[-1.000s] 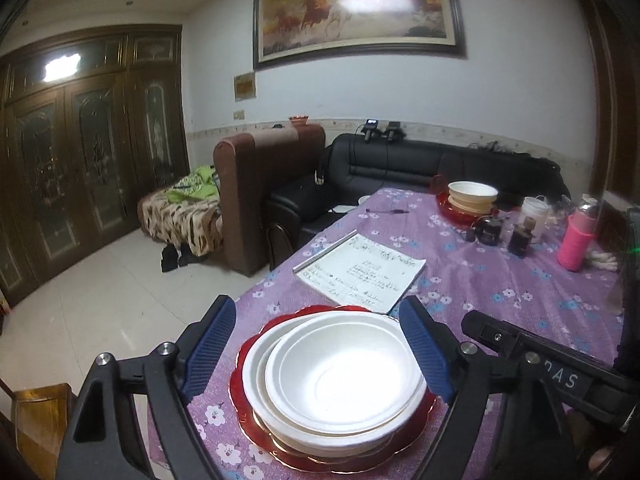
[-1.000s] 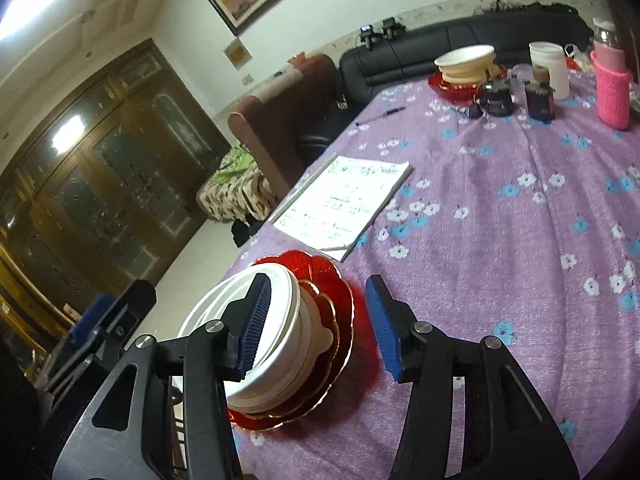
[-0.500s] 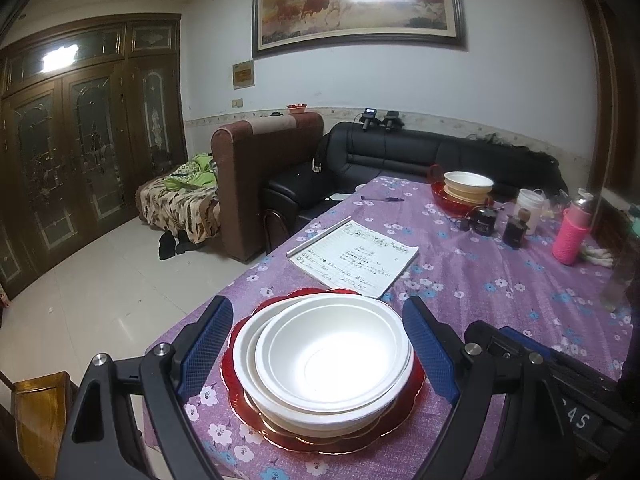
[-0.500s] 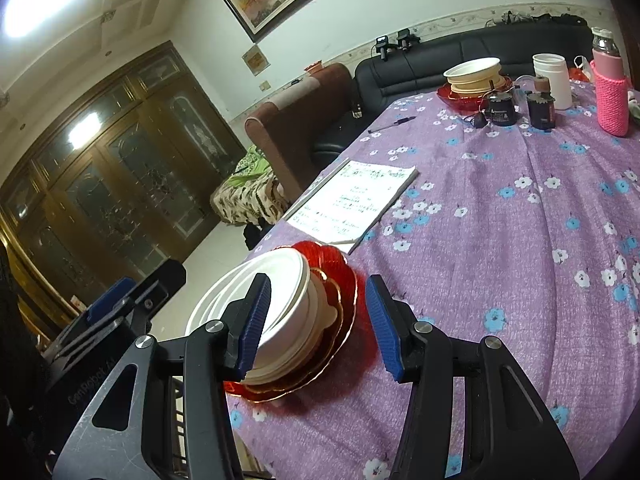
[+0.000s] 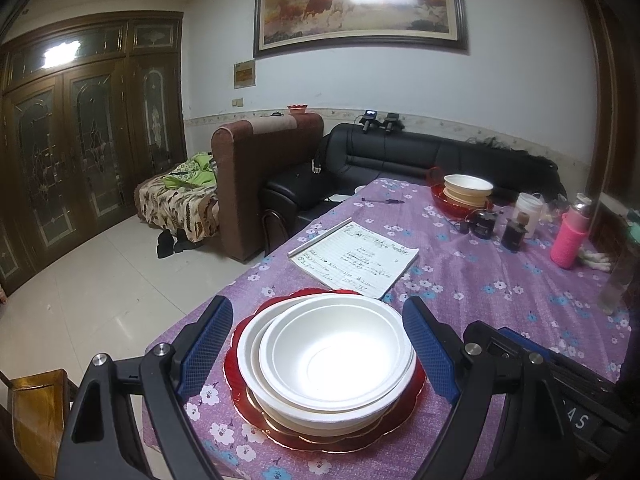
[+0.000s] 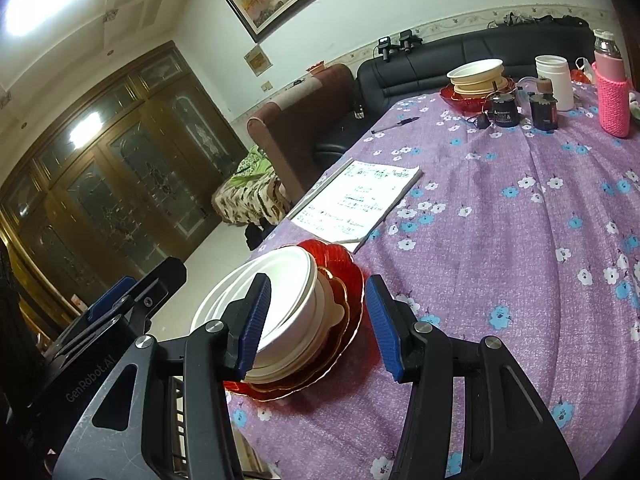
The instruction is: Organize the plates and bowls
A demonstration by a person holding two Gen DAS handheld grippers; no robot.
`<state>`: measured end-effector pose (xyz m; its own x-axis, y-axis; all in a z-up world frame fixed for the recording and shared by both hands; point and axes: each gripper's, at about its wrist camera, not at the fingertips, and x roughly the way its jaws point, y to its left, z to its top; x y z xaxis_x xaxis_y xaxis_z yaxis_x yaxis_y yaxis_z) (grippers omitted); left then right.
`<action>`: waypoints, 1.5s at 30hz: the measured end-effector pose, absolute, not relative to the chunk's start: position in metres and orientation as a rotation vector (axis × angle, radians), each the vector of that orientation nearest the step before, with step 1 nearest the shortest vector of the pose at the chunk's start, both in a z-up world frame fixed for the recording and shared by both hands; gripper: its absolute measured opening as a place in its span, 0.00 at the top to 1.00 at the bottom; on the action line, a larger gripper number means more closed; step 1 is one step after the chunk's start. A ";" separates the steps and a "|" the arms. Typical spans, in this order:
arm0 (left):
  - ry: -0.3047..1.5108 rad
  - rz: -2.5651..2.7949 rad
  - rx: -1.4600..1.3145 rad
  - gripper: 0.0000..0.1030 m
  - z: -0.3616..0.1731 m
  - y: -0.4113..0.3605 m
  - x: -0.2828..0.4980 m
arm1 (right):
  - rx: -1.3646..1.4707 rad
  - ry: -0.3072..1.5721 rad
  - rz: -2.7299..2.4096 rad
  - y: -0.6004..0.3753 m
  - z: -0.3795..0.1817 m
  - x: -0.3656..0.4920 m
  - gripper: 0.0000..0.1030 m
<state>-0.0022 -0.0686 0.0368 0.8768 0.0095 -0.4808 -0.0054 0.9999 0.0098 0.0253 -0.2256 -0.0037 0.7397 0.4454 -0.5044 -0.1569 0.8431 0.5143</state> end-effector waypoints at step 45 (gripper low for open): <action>0.640 -0.055 -0.104 0.02 0.013 -0.053 0.023 | 0.446 0.664 0.353 -0.216 0.005 0.029 0.52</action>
<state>0.0229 -0.0532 0.0134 0.8009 -0.0829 -0.5930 0.0190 0.9934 -0.1133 0.0289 -0.2163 0.0049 0.7347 0.4487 -0.5088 -0.1709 0.8482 0.5013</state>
